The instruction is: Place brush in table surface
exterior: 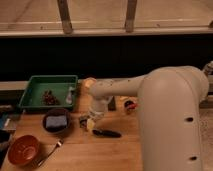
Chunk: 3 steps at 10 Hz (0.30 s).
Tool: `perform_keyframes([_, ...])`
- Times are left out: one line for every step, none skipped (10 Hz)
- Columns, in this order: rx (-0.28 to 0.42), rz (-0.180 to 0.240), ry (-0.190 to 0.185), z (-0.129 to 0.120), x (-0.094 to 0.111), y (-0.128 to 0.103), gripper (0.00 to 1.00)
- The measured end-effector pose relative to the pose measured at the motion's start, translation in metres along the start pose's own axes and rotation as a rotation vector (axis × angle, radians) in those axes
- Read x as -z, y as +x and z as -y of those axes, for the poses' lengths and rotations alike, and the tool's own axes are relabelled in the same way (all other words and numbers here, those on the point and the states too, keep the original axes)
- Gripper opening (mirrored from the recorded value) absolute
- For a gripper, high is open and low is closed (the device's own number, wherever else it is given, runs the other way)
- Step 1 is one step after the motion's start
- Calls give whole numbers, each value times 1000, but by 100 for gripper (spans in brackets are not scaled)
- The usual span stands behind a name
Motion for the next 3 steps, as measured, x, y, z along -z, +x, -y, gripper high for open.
perform_keyframes([-1, 1, 0, 0, 0, 0, 53])
perform_keyframes([0, 0, 0, 0, 0, 0, 53])
perform_keyframes([1, 0, 0, 0, 0, -1, 53])
